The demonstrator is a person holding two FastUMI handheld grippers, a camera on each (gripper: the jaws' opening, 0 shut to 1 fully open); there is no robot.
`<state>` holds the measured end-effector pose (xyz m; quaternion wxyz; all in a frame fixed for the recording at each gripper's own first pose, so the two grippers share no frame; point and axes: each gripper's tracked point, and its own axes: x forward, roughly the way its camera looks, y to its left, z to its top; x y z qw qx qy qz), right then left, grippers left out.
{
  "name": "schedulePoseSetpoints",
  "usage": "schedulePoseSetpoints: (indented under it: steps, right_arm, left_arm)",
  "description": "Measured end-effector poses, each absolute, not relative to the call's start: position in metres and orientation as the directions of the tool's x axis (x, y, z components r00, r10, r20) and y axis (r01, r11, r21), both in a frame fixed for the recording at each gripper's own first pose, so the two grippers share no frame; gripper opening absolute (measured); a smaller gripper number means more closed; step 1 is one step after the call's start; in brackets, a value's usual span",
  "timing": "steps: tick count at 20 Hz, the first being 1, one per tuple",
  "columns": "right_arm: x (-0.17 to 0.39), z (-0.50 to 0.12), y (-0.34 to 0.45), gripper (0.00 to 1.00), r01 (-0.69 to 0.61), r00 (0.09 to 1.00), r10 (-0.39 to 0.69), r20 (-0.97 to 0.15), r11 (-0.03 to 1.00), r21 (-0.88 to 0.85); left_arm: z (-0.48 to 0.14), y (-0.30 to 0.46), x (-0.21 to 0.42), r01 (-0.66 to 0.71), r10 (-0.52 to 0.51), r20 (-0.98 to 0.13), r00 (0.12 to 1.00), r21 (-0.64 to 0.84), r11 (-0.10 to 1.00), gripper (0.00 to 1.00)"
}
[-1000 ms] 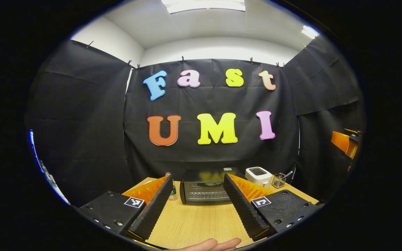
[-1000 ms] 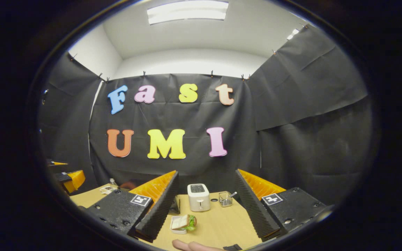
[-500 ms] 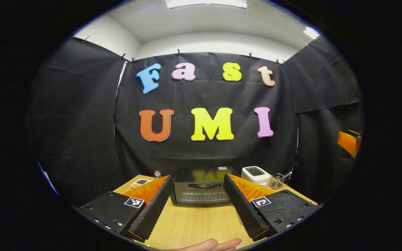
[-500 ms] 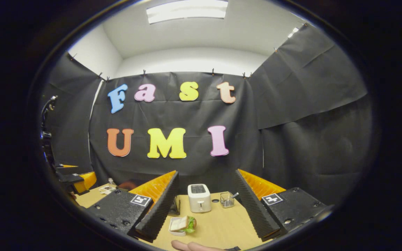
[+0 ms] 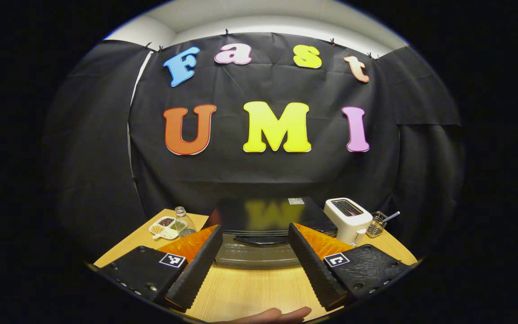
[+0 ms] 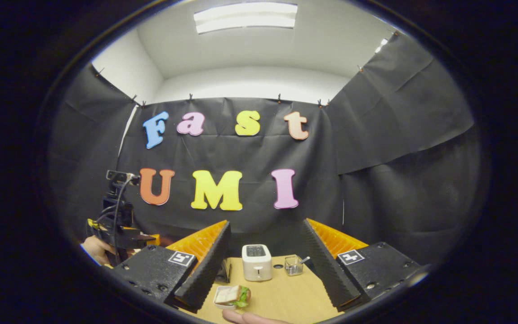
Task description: Open the electric oven with the left hand, put the food in, and close the electric oven.
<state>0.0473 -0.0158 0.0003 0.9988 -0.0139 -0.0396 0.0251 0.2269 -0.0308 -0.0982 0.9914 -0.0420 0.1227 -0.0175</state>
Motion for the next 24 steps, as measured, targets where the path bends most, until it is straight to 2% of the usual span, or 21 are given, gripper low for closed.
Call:
schedulePoseSetpoints:
  steps: [1,2,3,6,7,8,9,10,13,14,15,16,17,18,24]
  right_arm:
    - [0.048,0.000,-0.018,1.00,-0.047,0.996,0.049,0.079,0.999,-0.028]
    - [0.050,-0.001,-0.020,1.00,-0.049,0.996,0.050,0.079,0.999,-0.021]
    - [0.051,-0.003,-0.019,0.90,-0.052,0.996,0.053,0.077,0.999,-0.012]
    - [0.058,-0.011,-0.029,0.90,-0.049,0.997,0.049,0.066,0.999,0.005]
    - [0.061,-0.014,-0.034,1.00,-0.040,0.997,0.040,0.062,0.999,0.003]
    - [0.063,-0.017,-0.037,1.00,-0.033,0.998,0.033,0.059,0.999,-0.001]
    - [0.064,-0.019,-0.039,0.90,-0.029,0.998,0.029,0.056,1.000,-0.002]
    - [0.066,-0.022,-0.042,1.00,-0.027,0.998,0.027,0.050,1.000,0.000]
    - [0.072,-0.030,-0.047,1.00,-0.025,0.999,0.025,0.033,1.000,0.017]
    - [0.074,-0.033,-0.050,0.90,-0.021,0.999,0.020,0.029,1.000,0.023]
    - [0.075,-0.036,-0.052,0.90,-0.017,1.000,0.017,0.022,0.999,0.027]
    - [0.076,-0.039,-0.053,1.00,-0.016,1.000,0.016,0.013,0.999,0.031]
    - [0.076,-0.042,-0.053,1.00,-0.017,1.000,0.017,0.004,0.999,0.032]
    - [0.077,-0.044,-0.053,0.90,-0.018,1.000,0.018,-0.004,0.999,0.033]
    - [0.075,-0.044,-0.053,0.90,-0.010,1.000,0.011,-0.006,0.999,0.033]
  left_arm:
    - [-0.106,-0.034,0.237,0.029,-0.054,-0.258,0.965,-0.098,0.995,0.88]
    - [-0.113,-0.038,0.247,0.033,-0.062,-0.275,0.959,-0.107,0.994,0.96]
    - [-0.122,-0.042,0.256,0.035,-0.069,-0.296,0.953,-0.116,0.993,0.95]
    - [-0.143,-0.049,0.279,0.036,-0.066,-0.347,0.936,-0.092,0.995,0.94]
    - [-0.153,-0.053,0.284,0.047,-0.074,-0.365,0.928,-0.082,0.996,0.94]
    - [-0.161,-0.055,0.289,0.053,-0.077,-0.382,0.921,-0.072,0.996,0.94]
    - [-0.169,-0.056,0.293,0.056,-0.075,-0.399,0.914,-0.061,0.997,0.94]
    - [-0.175,-0.054,0.298,0.049,-0.065,-0.413,0.908,-0.048,0.998,0.94]
    - [-0.194,-0.059,0.301,0.062,-0.086,-0.463,0.882,-0.066,0.996,0.96]
    - [-0.192,-0.056,0.306,0.062,-0.083,-0.443,0.893,-0.061,0.996,0.97]
    - [-0.195,-0.058,0.308,0.067,-0.088,-0.449,0.889,-0.063,0.996,0.98]
    - [-0.196,-0.057,0.309,0.066,-0.085,-0.450,0.889,-0.057,0.996,0.98]
    - [-0.196,-0.056,0.310,0.068,-0.087,-0.450,0.889,-0.056,0.996,1.00]
    - [-0.198,-0.057,0.312,0.068,-0.086,-0.451,0.888,-0.057,0.996,1.00]
    - [-0.199,-0.057,0.313,0.075,-0.099,-0.467,0.879,-0.068,0.995,1.00]
